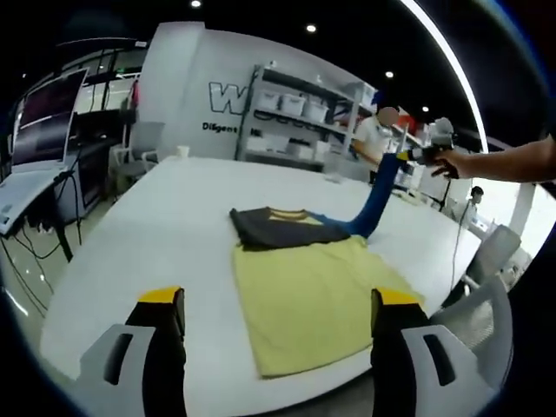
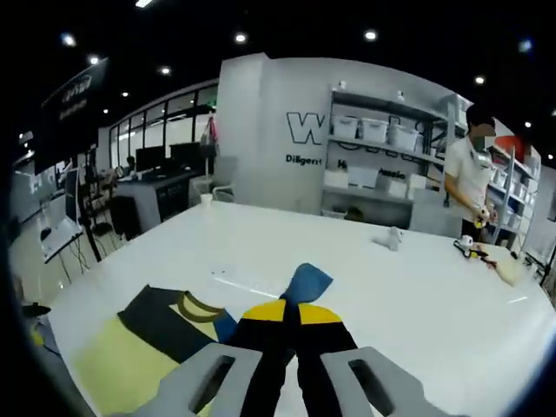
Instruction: Fold the garment on the visible template until the final outline fits inside the template.
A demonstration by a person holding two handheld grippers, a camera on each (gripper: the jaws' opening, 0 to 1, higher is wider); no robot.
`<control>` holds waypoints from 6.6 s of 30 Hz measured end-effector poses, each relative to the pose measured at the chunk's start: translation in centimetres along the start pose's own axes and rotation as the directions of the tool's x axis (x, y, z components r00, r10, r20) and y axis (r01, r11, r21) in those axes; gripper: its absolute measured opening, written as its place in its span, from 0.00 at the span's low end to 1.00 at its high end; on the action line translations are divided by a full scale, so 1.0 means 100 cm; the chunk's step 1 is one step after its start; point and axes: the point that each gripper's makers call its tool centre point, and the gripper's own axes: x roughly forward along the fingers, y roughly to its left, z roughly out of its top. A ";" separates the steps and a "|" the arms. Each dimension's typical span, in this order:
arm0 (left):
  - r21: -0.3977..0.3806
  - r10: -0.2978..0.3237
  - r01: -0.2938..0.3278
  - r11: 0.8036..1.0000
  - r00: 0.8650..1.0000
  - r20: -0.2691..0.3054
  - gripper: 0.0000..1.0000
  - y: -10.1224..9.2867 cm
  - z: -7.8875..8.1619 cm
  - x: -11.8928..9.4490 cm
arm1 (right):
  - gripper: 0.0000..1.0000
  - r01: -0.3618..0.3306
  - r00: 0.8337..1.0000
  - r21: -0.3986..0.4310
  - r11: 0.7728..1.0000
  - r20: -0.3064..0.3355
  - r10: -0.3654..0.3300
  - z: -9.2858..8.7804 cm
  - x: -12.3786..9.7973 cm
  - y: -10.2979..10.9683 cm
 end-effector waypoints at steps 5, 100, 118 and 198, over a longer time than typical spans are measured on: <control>-0.020 -0.024 0.024 1.000 1.000 0.003 0.86 -0.001 0.001 0.001 | 0.00 -0.054 0.999 0.001 0.999 -0.001 0.054 0.012 0.010 0.039; -0.037 -0.138 0.135 0.990 0.987 -0.080 0.84 -0.021 -0.015 0.004 | 0.23 -0.436 0.864 0.149 0.887 -0.207 0.460 -0.089 0.135 0.285; -0.041 -0.180 0.175 0.984 0.970 -0.164 0.88 -0.013 -0.015 0.012 | 0.53 -0.427 0.897 0.018 0.904 -0.117 0.426 -0.040 0.094 0.216; 0.414 -0.275 0.664 0.622 0.680 -0.679 0.40 -0.012 -0.116 0.025 | 0.49 -0.686 0.685 -0.265 0.678 -0.550 0.478 -0.307 -0.135 0.166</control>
